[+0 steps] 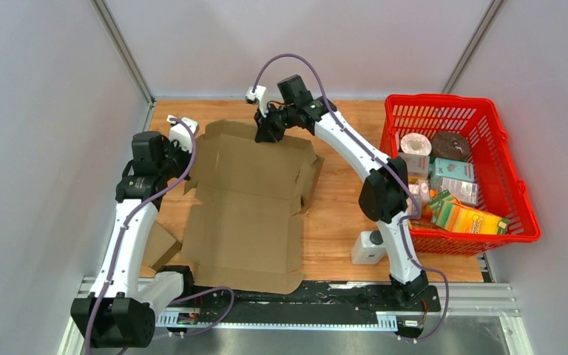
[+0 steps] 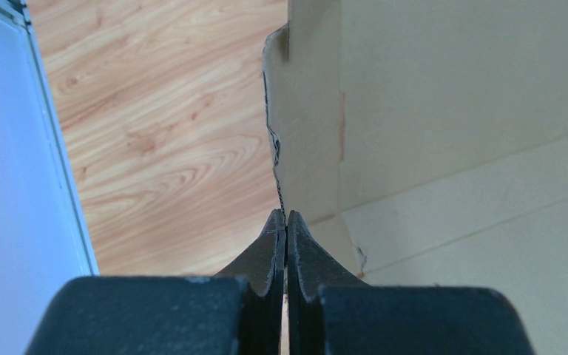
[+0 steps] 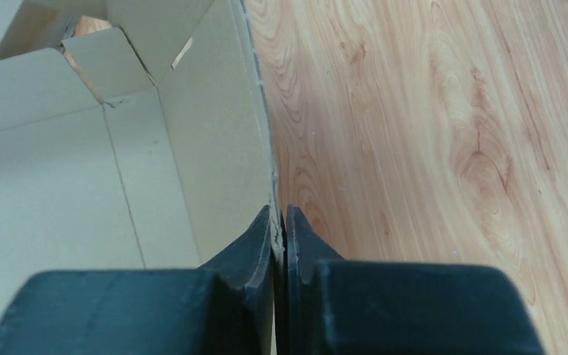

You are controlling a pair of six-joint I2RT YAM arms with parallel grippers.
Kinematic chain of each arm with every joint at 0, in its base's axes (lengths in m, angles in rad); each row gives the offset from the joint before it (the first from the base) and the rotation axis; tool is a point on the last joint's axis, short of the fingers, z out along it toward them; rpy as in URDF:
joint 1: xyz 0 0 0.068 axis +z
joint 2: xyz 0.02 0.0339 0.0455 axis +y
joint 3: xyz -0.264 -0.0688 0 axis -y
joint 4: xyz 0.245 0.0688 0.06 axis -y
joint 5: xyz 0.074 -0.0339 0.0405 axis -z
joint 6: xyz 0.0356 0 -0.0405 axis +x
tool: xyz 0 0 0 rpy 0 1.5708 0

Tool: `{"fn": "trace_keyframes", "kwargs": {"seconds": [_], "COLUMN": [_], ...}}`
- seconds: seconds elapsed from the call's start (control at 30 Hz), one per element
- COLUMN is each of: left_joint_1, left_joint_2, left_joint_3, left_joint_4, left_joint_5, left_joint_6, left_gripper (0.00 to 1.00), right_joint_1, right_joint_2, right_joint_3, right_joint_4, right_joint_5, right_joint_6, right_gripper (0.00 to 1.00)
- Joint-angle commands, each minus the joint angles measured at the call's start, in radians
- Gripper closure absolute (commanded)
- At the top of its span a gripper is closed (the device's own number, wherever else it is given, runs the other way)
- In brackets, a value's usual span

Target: Fold the paper box

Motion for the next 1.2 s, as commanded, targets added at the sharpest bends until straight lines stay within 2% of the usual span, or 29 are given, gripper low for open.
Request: {"fn": "trace_keyframes", "kwargs": {"seconds": [0.0,0.07,0.1,0.13,0.2,0.23,0.27,0.3,0.37,0.4,0.47,0.5,0.53,0.6,0.63,0.7,0.77,0.9,1.0,1.1,1.17], "left_joint_1": [-0.002,-0.004,-0.002,-0.004,-0.004,-0.002,-0.004,-0.002,-0.004,-0.065,-0.131,-0.162,-0.2,-0.213,-0.231,-0.249,-0.28,-0.351,-0.416,-0.47,-0.475], "left_joint_2": [0.019,0.02,0.014,0.005,-0.044,-0.061,-0.082,-0.087,-0.058,-0.037,0.072,0.118,0.21,0.288,0.344,0.382,0.421,0.424,0.398,0.355,0.379], "left_joint_3": [0.005,0.0,0.01,0.029,0.048,0.059,0.063,0.072,0.1,0.115,0.209,0.258,0.351,0.422,0.46,0.474,0.497,0.433,0.38,0.285,0.267], "left_joint_4": [0.168,0.165,0.151,0.136,0.123,0.14,0.189,0.212,0.308,0.336,0.316,0.277,0.246,0.186,0.179,0.163,0.121,0.148,0.165,0.272,0.323], "left_joint_5": [-0.003,-0.038,-0.093,-0.101,-0.04,-0.008,0.012,0.018,0.055,0.054,-0.015,-0.058,-0.092,-0.173,-0.204,-0.311,-0.331,-0.408,-0.331,-0.272,-0.246], "left_joint_6": [-0.051,-0.103,-0.186,-0.222,-0.335,-0.378,-0.433,-0.558,-0.663,-0.717,-0.681,-0.615,-0.596,-0.589,-0.578,-0.57,-0.579,-0.565,-0.596,-0.671,-0.696], "left_gripper": [1.0,0.9,0.83,0.71,0.6,0.42,0.42,0.42,0.42,0.43,0.47,0.56,0.6,0.71,0.73,0.81,0.86,0.87,0.9,0.91,0.9], "right_joint_1": [-0.007,-0.007,-0.007,-0.008,-0.004,-0.001,0.004,0.007,0.024,0.028,0.036,0.038,0.038,0.038,0.038,0.039,0.039,0.038,0.038,0.038,0.038], "right_joint_2": [-0.109,-0.133,-0.148,-0.177,-0.216,-0.251,-0.268,-0.285,-0.325,-0.331,-0.343,-0.346,-0.351,-0.357,-0.36,-0.366,-0.368,-0.369,-0.369,-0.362,-0.365], "right_joint_3": [0.019,0.013,-0.014,-0.033,-0.107,-0.137,-0.166,-0.194,-0.25,-0.261,-0.267,-0.272,-0.28,-0.287,-0.289,-0.295,-0.294,-0.29,-0.292,-0.287,-0.29], "right_joint_4": [0.026,-0.019,-0.031,-0.057,-0.07,-0.071,-0.065,-0.041,-0.027,-0.028,-0.039,-0.037,-0.036,-0.039,-0.041,-0.036,-0.033,-0.034,-0.028,-0.03,-0.03], "right_joint_5": [-0.041,0.051,0.074,0.079,0.093,0.099,0.108,0.126,0.174,0.179,0.177,0.174,0.176,0.179,0.18,0.182,0.186,0.194,0.202,0.188,0.163], "right_joint_6": [0.077,0.087,0.093,0.094,0.103,0.111,0.114,0.123,0.117,0.114,0.101,0.099,0.099,0.096,0.096,0.099,0.1,0.099,0.099,0.105,0.111], "right_gripper": [0.96,1.0,1.0,1.0,1.0,1.0,1.0,1.0,1.0,1.0,1.0,1.0,1.0,1.0,1.0,1.0,1.0,1.0,1.0,1.0,1.0]}}
